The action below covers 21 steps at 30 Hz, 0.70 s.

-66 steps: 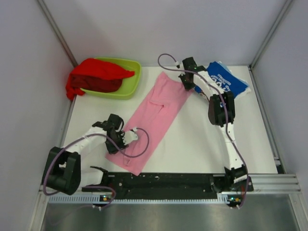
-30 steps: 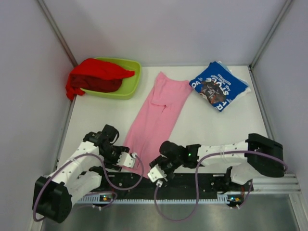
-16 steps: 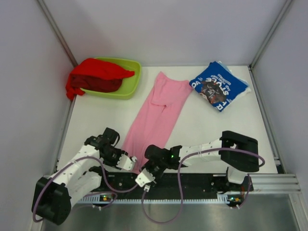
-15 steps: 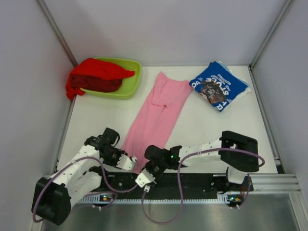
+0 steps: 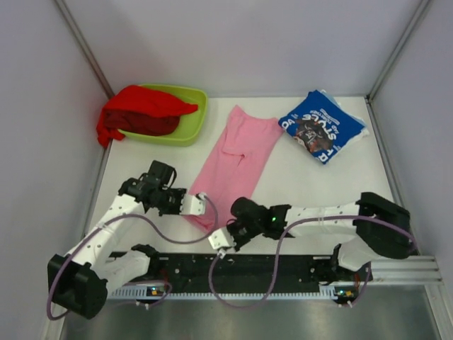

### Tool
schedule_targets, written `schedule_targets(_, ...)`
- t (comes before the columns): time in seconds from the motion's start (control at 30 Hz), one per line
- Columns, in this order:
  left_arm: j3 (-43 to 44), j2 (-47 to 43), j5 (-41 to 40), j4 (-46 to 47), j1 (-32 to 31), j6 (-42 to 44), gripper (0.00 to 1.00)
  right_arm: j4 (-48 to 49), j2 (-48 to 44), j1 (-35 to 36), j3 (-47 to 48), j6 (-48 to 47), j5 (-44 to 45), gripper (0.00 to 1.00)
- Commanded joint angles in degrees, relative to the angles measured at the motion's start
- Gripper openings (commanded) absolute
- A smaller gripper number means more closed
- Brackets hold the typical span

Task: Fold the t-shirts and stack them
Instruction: Fold the folded rectangular tshirt in 1/3 of the way

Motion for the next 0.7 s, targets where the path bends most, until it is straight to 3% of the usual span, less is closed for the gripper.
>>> schedule_targets(0.0, 9.86, 4.76, 7.17, 1.76, -0.19, -7.69, 0.00, 9.44, -10.86, -9.88, -4.07, 13.40, -2.05, 0.00)
schedule_targets(0.17, 17.86, 13.90, 7.54, 8.77, -0.19, -13.13, 0.00, 13.75, -14.92, -22.89, -6.01, 19.04, -2.85, 0.00)
schedule_targets(0.33, 26.38, 26.11, 3.50, 17.13, -0.19, -18.41, 0.00, 16.84, -10.01, -32.48, -2.85, 19.32, -3.29, 0.00)
schedule_targets(0.47, 34.55, 37.79, 1.12, 18.63, -0.19, -20.96, 0.00, 16.05, -5.26, -36.88, 0.83, 18.00, -2.50, 0.00)
schedule_targets(0.67, 43.00, 48.18, -1.87, 21.26, -0.19, -24.74, 0.00, 15.70, -0.16, -40.49, 3.66, 16.77, -0.30, 0.00)
